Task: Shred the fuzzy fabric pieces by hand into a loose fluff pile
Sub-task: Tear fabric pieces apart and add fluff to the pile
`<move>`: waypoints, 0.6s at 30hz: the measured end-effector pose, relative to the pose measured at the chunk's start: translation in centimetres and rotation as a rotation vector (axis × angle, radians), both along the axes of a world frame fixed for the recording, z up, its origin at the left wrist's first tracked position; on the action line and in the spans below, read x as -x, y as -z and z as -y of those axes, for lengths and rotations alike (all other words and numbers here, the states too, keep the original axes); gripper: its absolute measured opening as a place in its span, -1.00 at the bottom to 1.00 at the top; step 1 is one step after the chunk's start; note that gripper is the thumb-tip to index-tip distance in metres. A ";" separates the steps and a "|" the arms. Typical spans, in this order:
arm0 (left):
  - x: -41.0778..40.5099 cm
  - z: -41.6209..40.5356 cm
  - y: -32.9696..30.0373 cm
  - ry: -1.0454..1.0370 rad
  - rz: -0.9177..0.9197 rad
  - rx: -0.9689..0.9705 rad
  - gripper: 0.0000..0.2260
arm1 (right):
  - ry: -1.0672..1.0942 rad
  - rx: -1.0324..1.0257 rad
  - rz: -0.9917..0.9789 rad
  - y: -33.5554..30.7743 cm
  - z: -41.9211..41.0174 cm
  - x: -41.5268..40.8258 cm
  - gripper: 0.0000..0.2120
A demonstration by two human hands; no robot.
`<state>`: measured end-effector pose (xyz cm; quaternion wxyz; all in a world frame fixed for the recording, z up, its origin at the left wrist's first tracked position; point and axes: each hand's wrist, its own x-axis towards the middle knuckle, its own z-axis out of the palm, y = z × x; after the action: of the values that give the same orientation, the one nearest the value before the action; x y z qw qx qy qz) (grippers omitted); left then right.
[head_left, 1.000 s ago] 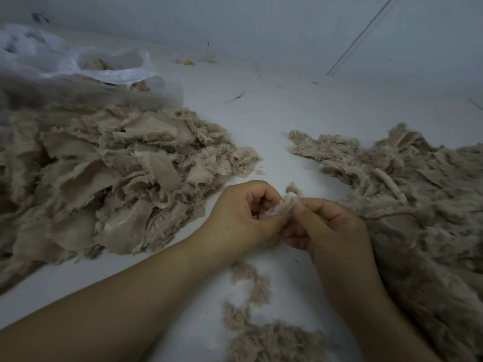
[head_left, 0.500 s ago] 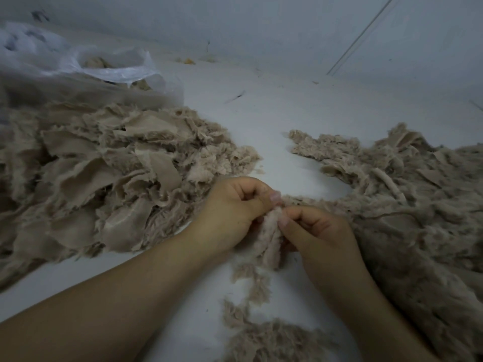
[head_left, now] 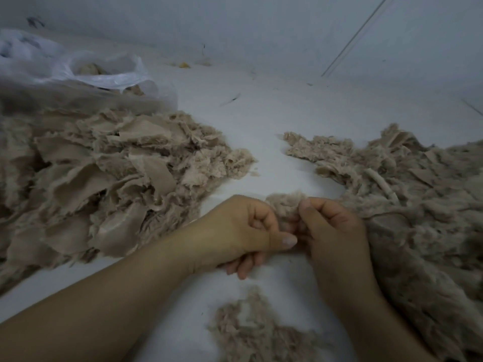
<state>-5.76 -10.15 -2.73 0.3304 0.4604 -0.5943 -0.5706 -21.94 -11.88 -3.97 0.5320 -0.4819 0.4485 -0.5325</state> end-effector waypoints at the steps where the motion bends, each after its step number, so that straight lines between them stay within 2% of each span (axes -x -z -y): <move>1: 0.2 0.1 0.2 -0.089 -0.054 0.033 -0.71 | -0.006 0.020 -0.018 0.0 0.1 0.0 -0.73; 4: 0.6 0.4 0.7 -0.262 -0.159 0.118 -0.68 | -0.029 0.035 -0.027 0.1 0.1 0.0 -0.70; 8: 0.3 0.6 0.9 -0.289 -0.244 0.114 -0.73 | -0.036 0.018 -0.003 0.4 0.2 0.0 -0.62; 12: 0.4 0.4 1.3 -0.286 -0.182 0.188 -0.67 | -0.045 0.025 -0.027 0.5 0.2 0.1 -0.59; 15: 0.8 0.3 1.4 -0.312 -0.164 0.212 -0.78 | -0.028 0.025 -0.022 0.6 0.2 0.1 -0.59; 18: 0.4 0.5 1.1 -0.310 -0.224 0.201 -0.83 | -0.016 0.041 -0.037 0.5 0.2 0.1 -0.59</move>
<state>-6.20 -10.63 -3.85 0.5225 0.4449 -0.5300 -0.4982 -22.07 -12.04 -4.49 0.5179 -0.5059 0.4434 -0.5285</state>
